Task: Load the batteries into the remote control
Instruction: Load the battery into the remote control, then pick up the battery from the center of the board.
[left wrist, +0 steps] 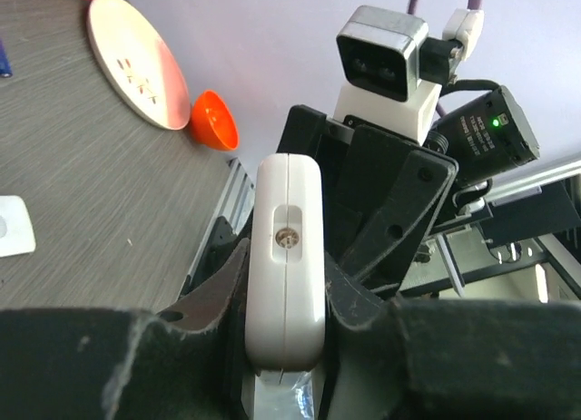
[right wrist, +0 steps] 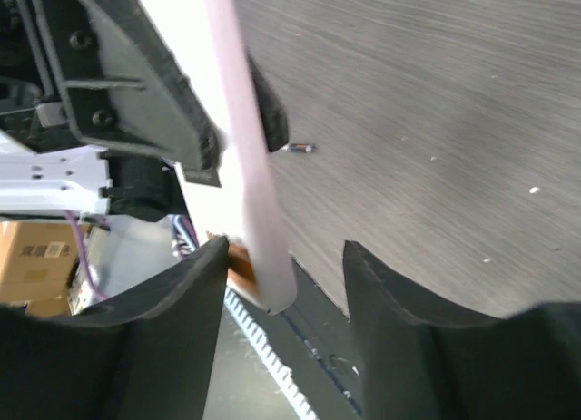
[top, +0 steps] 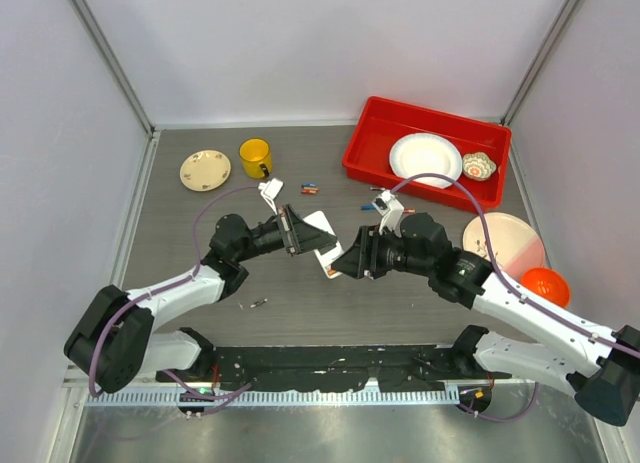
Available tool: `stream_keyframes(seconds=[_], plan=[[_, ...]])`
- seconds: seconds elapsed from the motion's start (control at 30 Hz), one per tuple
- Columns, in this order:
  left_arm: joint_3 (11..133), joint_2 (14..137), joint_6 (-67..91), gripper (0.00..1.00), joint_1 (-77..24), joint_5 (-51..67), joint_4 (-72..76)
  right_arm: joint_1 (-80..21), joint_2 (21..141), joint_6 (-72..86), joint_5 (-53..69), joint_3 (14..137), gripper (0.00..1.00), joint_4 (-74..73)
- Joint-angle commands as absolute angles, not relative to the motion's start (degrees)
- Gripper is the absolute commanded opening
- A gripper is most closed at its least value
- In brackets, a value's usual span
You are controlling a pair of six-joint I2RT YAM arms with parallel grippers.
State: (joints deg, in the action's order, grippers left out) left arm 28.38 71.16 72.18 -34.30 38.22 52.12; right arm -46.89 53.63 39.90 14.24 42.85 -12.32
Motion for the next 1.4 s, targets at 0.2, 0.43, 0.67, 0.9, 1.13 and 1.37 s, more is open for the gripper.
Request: stream_keyframes(seconds=[0.2, 0.43, 0.67, 0.9, 1.13, 1.37], plan=[[29.88, 71.01, 69.79, 0.00, -34.98, 37.44, 45.97, -45.70, 49.58, 39.90, 11.87, 42.71, 0.83, -9.49], [27.69, 70.05, 68.82, 0.00, -34.45, 35.16, 45.00, -45.09, 43.68, 38.50, -6.56, 41.75, 0.83, -13.24], [21.81, 66.10, 70.39, 0.00, -34.37, 32.17, 48.95, -43.16, 57.81, 35.25, -35.23, 44.91, 0.81, -23.91], [15.47, 63.72, 74.61, 0.00, -34.37, 32.34, 55.71, -29.19, 70.38, 35.86, -28.84, 45.09, 0.68, -18.55], [12.22, 59.77, 74.45, 0.00, -34.37, 32.96, 56.95, -24.70, 82.42, 33.84, -28.04, 48.95, 0.60, -15.47], [12.30, 52.30, 71.98, 0.00, -34.37, 32.00, 48.09, -22.06, 90.25, 32.34, -27.43, 52.82, 0.49, -13.97]])
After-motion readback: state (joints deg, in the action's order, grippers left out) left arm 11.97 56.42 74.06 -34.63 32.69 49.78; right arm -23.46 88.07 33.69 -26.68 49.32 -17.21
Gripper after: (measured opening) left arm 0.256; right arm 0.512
